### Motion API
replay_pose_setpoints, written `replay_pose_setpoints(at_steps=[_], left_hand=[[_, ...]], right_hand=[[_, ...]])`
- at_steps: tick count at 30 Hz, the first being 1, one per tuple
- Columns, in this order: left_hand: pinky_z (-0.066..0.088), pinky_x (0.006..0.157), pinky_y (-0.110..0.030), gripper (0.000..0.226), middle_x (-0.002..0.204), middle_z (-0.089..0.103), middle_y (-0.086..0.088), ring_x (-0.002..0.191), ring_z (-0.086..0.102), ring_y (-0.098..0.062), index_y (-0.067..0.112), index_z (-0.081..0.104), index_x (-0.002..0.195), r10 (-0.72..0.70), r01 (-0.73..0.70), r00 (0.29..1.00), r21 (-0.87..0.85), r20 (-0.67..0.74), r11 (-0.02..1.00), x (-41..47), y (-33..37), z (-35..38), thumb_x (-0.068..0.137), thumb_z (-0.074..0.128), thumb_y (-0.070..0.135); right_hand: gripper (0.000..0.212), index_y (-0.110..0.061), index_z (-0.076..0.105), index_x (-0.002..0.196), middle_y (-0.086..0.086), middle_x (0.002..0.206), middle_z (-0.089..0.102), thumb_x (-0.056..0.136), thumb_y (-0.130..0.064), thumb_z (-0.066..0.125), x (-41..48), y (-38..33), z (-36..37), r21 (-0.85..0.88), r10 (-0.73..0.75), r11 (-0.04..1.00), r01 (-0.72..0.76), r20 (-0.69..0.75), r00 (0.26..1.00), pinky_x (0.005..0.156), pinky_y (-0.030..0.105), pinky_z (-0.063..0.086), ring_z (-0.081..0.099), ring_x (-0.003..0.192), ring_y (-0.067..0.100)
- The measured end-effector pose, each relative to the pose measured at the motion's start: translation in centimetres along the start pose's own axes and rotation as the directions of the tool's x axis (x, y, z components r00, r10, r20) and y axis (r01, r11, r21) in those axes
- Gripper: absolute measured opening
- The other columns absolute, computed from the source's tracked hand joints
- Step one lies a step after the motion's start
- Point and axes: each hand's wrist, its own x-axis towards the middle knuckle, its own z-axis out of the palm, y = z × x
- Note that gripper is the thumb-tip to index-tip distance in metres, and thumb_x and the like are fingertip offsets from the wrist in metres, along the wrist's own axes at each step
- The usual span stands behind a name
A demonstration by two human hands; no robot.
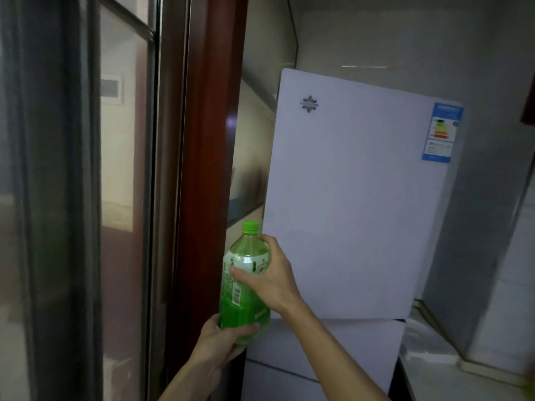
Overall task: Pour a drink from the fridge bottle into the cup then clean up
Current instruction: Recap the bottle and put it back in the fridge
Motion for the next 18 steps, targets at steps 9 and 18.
replay_pose_setpoints(at_steps=[9,18], left_hand=[[0.054,0.055,-0.025,0.068,0.100,0.073,-0.021,0.078,0.071,-0.027,-0.003,0.058,0.120,-0.006,0.007,0.998,0.013,-0.063,1.000,4.2,-0.1,0.7,0.059,0.087,-0.003],[0.054,0.049,-0.022,0.061,0.104,0.071,-0.023,0.072,0.068,-0.024,-0.005,0.057,0.121,-0.026,0.026,0.997,0.003,-0.067,1.000,6.2,0.7,-0.6,0.065,0.083,-0.006]], right_hand=[[0.083,-0.042,0.044,0.126,-0.008,0.121,0.057,0.054,-0.055,0.083,3.5,2.9,1.0,0.029,-0.016,0.999,0.015,0.050,0.999,0.091,0.038,0.056,0.060,0.108,0.010],[0.080,-0.040,0.044,0.126,-0.009,0.121,0.058,0.057,-0.051,0.084,5.1,2.9,2.5,0.018,-0.034,0.999,0.033,0.061,0.998,0.091,0.037,0.056,0.060,0.107,0.009]])
